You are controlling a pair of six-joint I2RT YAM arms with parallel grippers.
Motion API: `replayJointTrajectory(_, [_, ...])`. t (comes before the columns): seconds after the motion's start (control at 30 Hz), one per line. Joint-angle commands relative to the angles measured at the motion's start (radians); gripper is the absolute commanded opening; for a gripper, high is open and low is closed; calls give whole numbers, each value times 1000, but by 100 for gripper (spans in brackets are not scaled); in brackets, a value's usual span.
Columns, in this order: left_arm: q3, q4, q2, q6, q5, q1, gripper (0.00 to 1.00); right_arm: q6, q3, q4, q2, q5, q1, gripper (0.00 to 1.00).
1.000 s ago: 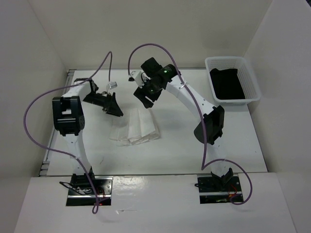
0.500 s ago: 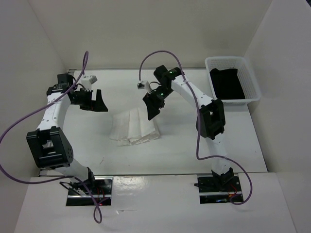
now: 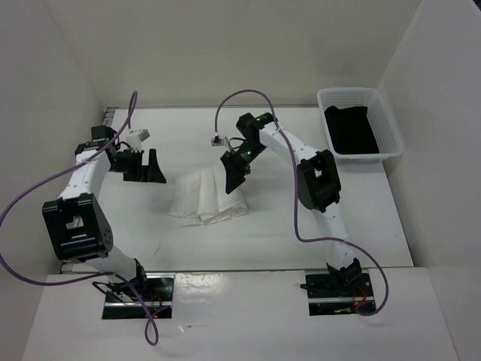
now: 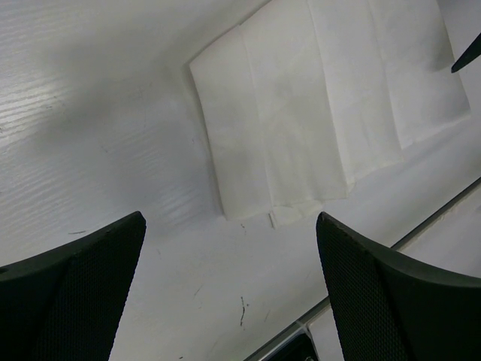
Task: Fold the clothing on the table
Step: Fold the skirt
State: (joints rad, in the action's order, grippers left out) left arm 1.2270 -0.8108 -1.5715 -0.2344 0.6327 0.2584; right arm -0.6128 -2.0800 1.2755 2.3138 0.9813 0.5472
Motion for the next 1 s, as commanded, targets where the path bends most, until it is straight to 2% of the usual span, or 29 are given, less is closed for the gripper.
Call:
replayJointTrajectory(0.0, [-12,12,-19,-20,18,4,100,-33,-22,21,-22,65,5,75])
replayJointTrajectory(0.27, [-12,2,-47,-40,38,4,100,-53,-22,21,51,86,37,75])
replayJointTrajectory(0.53, [-32,2,-65,-49,38,4,100,-111,52,21,144,86,37,75])
replayJointTrajectory(0.77, [-32,2,-85,-49,38,4,100,-169,150,21,166,76,7,75])
replayJointTrajectory(0.87, [-32,-17,-94,-60,48,4,100,-169,150,21,167,65,-3,75])
replayJointTrajectory(0.97, [-11,-36,-94,-69,59,4,100,-144,114,21,92,54,-3,75])
